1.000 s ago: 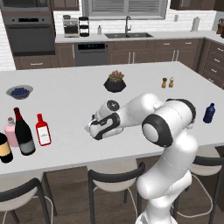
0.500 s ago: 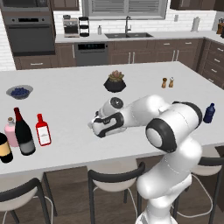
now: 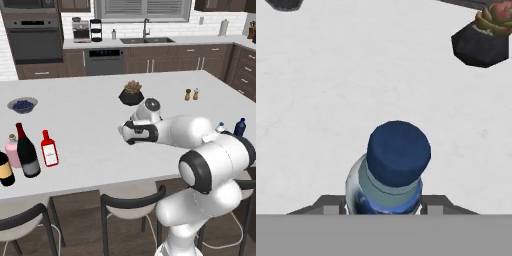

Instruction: Move the plastic bottles in the middle to the plastics group, and the glass bottles in the middle to the glass group.

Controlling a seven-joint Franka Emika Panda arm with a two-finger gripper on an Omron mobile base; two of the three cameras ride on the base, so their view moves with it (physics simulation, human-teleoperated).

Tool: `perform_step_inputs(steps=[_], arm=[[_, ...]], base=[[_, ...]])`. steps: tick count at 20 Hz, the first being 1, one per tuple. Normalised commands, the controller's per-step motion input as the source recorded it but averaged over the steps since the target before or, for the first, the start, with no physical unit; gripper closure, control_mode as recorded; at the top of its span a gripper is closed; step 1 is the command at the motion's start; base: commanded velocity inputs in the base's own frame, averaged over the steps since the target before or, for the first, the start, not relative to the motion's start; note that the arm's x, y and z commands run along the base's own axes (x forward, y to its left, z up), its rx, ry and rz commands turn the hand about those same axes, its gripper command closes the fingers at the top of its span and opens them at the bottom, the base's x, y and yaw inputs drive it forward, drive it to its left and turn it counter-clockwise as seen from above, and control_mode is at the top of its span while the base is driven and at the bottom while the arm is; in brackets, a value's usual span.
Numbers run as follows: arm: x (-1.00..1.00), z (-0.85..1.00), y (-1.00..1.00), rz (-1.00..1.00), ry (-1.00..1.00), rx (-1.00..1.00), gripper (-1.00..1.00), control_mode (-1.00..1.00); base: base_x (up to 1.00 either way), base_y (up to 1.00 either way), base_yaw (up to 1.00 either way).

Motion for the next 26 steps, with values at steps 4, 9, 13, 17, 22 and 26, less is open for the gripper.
perform_step_inputs(steps=[4, 9, 13, 17, 22, 26], arm=[[-0.19, 0.2, -1.0, -0.24, 0.14, 0.0, 1.0, -1.0], [-0.18, 0.17, -1.0, -0.26, 0.16, 0.0, 1.0, -1.0], [-0.13, 0.13, -1.0, -0.28, 0.17, 0.0, 1.0, -1.0], [-0.1, 0.01, -1.0, -0.28, 0.18, 0.0, 1.0, -1.0], [-0.22, 0.0, -1.0, -0.26, 0.1, 0.0, 1.0, -1.0], [-0.26, 0.0, -0.89, -0.19, -0.01, 0.0, 1.0, -1.0]], base=[[0.0, 0.0, 0.0], [0.0, 0.0, 0.0], [0.0, 0.0, 0.0], [0.0, 0.0, 0.0], [0.0, 0.0, 0.0], [0.0, 0.0, 0.0]])
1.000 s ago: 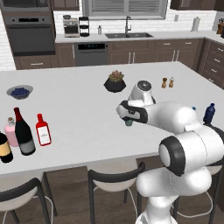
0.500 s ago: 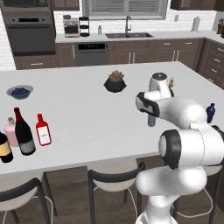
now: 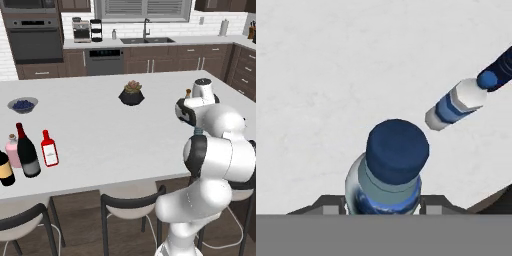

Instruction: Move the plastic bottles in the middle to the plastics group, and the glass bottles in the middle to the glass group.

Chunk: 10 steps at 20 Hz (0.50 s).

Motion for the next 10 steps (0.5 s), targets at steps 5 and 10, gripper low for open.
perform_step_inputs(steps=[5, 10], arm=[[-0.52, -0.27, -0.68, -0.1, -0.25, -0.02, 1.0, -1.0], [-0.27, -0.22, -0.14, -0.02, -0.21, -0.06, 1.0, -1.0]], base=[[0.0, 0.0, 0.0], [0.0, 0.0, 0.0]])
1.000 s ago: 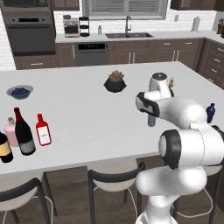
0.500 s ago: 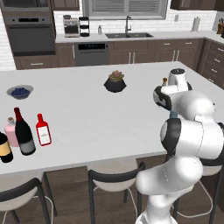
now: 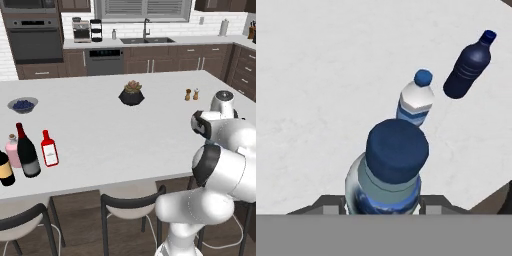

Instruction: Move the plastic bottles in the middle to the plastics group, and the glass bottles in the middle to the glass group.

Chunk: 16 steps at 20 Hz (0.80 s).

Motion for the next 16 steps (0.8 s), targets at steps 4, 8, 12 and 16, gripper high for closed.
perform_step_inputs(steps=[4, 8, 12, 16], arm=[[0.0, 0.0, 0.0, 0.0, 0.0, -0.07, 1.0, -1.0], [0.07, 0.0, 0.0, -0.01, 0.05, -0.07, 1.0, -1.0], [0.11, 0.0, -0.04, -0.05, 0.05, -0.03, 1.0, -1.0], [0.14, 0.0, -0.26, -0.07, 0.0, 0.0, 1.0, -1.0]], base=[[0.0, 0.0, 0.0], [0.0, 0.0, 0.0], [0.0, 0.0, 0.0], [0.0, 0.0, 0.0]])
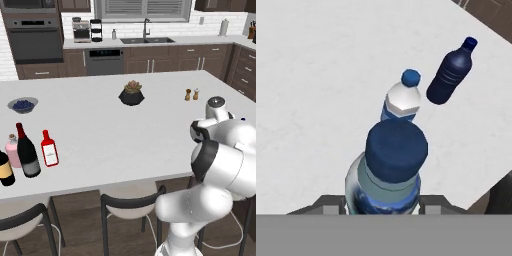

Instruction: Move the plastic bottles in the middle to the plastics group, and the glass bottles in the middle to the glass group.

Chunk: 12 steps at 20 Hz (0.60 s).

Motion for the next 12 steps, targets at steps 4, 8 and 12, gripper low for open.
perform_step_inputs(steps=[4, 8, 12], arm=[[0.09, -0.01, -0.11, -0.06, 0.0, 0.0, 1.0, -1.0], [0.09, -0.16, -0.04, -0.03, 0.0, 0.0, 1.0, -1.0], [0.0, -0.23, 0.0, 0.0, -0.01, 0.0, 1.0, -1.0]], base=[[0.0, 0.0, 0.0], [0.0, 0.0, 0.0], [0.0, 0.0, 0.0]])
